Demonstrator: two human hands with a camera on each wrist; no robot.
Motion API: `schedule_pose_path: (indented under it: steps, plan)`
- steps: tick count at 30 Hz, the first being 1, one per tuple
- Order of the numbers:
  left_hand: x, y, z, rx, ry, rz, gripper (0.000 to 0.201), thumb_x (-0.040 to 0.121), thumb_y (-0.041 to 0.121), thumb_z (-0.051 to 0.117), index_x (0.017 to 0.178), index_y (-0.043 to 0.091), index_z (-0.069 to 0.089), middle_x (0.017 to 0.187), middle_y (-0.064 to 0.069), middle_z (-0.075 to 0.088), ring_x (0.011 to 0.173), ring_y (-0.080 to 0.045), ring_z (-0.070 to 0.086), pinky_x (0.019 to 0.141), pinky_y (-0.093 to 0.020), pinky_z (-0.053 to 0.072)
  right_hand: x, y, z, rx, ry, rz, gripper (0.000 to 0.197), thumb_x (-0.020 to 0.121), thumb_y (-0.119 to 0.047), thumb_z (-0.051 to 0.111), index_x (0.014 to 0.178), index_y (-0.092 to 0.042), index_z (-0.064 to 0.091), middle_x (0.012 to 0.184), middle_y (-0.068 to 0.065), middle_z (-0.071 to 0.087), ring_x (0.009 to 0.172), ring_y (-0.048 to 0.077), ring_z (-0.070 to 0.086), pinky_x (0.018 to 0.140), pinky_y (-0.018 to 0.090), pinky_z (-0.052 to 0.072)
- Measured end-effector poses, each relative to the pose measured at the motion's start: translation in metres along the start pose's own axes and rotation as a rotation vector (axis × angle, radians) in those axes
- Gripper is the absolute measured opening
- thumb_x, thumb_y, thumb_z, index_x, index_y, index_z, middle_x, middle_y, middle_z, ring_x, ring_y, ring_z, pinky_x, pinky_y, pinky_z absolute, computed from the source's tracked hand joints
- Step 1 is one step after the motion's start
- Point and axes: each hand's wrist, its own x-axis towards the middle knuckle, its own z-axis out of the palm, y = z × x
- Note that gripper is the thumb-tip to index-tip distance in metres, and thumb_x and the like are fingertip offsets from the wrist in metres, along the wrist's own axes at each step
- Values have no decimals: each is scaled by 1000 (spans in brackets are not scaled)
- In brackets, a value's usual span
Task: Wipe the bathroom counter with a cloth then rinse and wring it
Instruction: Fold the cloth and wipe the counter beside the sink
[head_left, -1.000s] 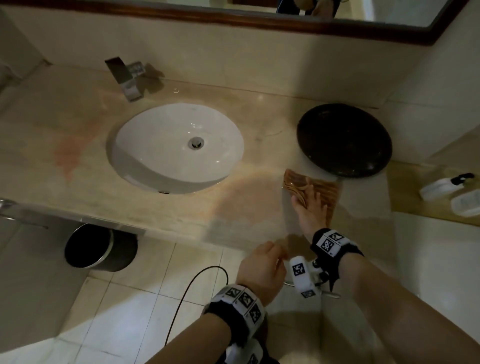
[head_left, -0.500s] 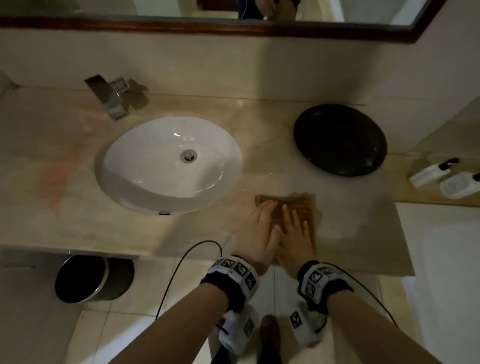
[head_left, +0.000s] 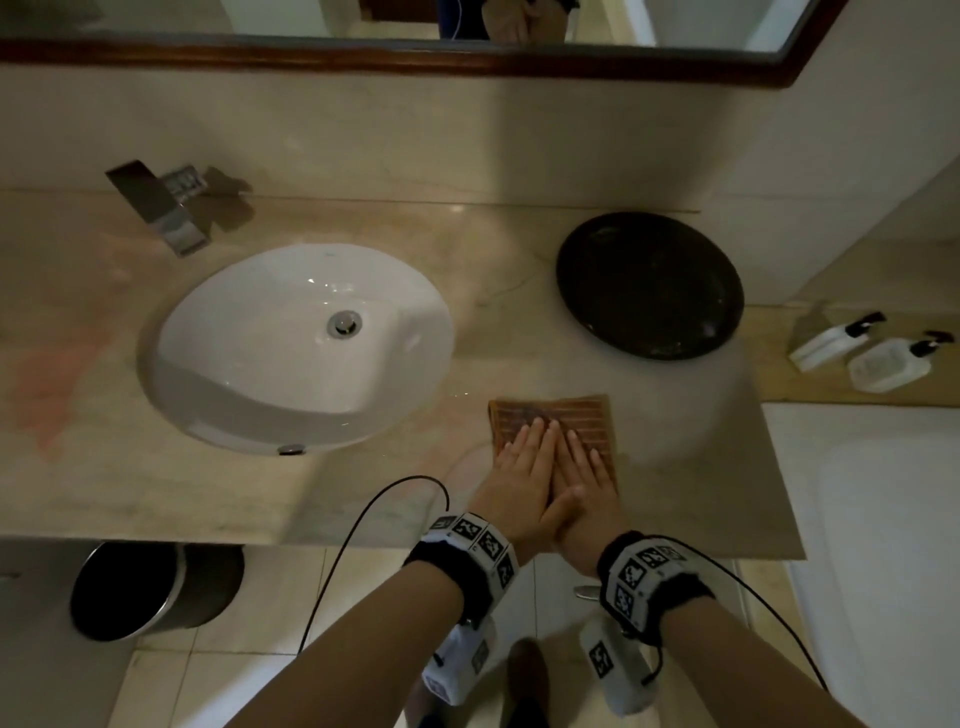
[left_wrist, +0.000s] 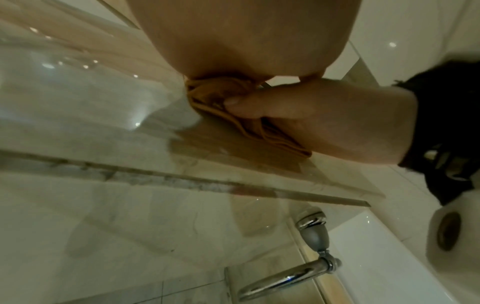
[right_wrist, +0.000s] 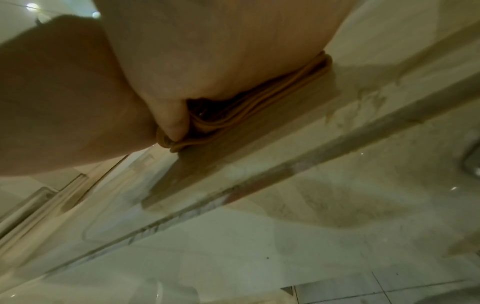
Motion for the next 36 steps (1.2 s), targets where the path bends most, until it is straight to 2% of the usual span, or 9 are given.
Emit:
schedule_pose_path:
  steps: [2,6,8,10,13,16,20,26,36]
  plan:
    - [7,0,2,32,2,0,79,94,62,16,151,16,-13,159,-4,-17,145,-16,-16,117,-32,-9,5,1,-1,9,54,19,105,71,-69,34,152,-12,0,158,15,12,145,30,9,114,39,-7]
    - [9,2,3,32,-10,-27,82,92,66,16,151,16,-14,158,-4,-18,145,-16,-17,117,-32,-9,3,-4,-2,22,71,32,113,83,-65,42,119,-26,-58,142,4,-47,136,23,-35,105,38,-29]
    - [3,2,1,32,-23,-34,82,92,66,16,151,16,-14,159,-4,-17,145,-17,-16,117,-32,-8,-2,-14,-3,71,123,53,100,81,-61,28,131,-23,-49,152,6,-38,144,29,-19,108,40,-23]
    - [-7,-1,0,45,-43,-34,83,92,66,16,151,16,-13,159,-4,-16,146,-17,-15,119,-35,-5,-10,-26,-4,124,27,74,98,75,-55,30,149,-16,-21,158,9,7,142,32,17,113,44,-3]
    - [-28,-13,4,65,-65,-22,85,90,69,17,150,18,-15,159,-3,-17,145,-16,-17,121,-39,0,-18,-46,3,200,25,76,102,70,-56,38,153,-13,-2,150,11,32,134,31,32,108,46,11]
    - [-48,-25,1,110,-36,0,85,90,68,16,150,17,-15,158,-2,-19,146,-15,-17,121,-38,-1,-19,-54,10,128,55,69,95,76,-59,32,153,-15,1,158,15,16,143,33,22,113,44,0]
    - [-82,-56,-15,202,163,-164,83,91,61,15,148,12,-19,154,-6,-26,144,-18,-22,120,-38,-6,-6,-41,4,92,31,54,79,85,-68,3,144,-28,-30,150,-1,-38,143,21,-25,113,41,-20]
    - [-129,-143,-23,275,190,-478,93,77,68,-8,143,5,-25,151,-11,-33,144,-24,-22,116,-35,-13,6,-70,-13,134,-35,163,61,92,-61,0,142,-43,-30,151,6,-39,143,32,-27,115,53,-15]
    - [-145,-172,-16,215,173,-418,102,72,75,-20,147,7,-19,153,-9,-28,144,-20,-19,116,-34,-9,23,-129,-2,72,11,71,73,75,-72,-4,137,-48,-34,148,1,-44,140,30,-32,103,49,-32]
